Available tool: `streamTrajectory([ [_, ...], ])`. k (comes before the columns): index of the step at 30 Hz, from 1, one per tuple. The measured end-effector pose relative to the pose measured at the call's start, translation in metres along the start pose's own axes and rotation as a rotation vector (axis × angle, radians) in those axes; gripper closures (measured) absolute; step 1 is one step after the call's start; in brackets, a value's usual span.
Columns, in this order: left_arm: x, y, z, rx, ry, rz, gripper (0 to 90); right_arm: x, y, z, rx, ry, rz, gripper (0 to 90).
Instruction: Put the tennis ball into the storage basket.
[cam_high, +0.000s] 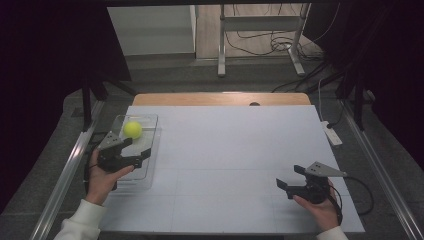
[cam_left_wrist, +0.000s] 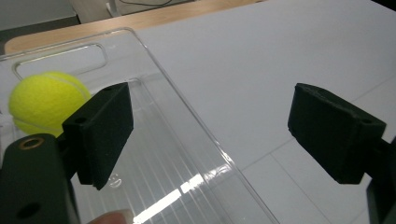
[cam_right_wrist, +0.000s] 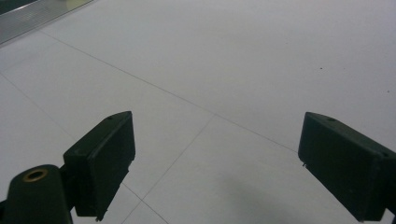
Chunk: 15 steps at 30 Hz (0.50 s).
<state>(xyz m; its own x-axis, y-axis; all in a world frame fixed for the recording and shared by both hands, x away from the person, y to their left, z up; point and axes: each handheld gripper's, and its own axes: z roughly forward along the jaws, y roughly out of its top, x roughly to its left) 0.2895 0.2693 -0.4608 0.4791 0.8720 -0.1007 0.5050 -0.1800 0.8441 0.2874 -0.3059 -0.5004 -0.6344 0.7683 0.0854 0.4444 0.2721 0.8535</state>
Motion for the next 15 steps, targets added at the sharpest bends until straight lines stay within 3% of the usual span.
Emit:
streamTrajectory([
  [15,-0.029,-0.023,-0.012,-0.007,-0.043,0.034,14.7,0.0,0.0,0.0,0.001,0.0,0.0,10.9],
])
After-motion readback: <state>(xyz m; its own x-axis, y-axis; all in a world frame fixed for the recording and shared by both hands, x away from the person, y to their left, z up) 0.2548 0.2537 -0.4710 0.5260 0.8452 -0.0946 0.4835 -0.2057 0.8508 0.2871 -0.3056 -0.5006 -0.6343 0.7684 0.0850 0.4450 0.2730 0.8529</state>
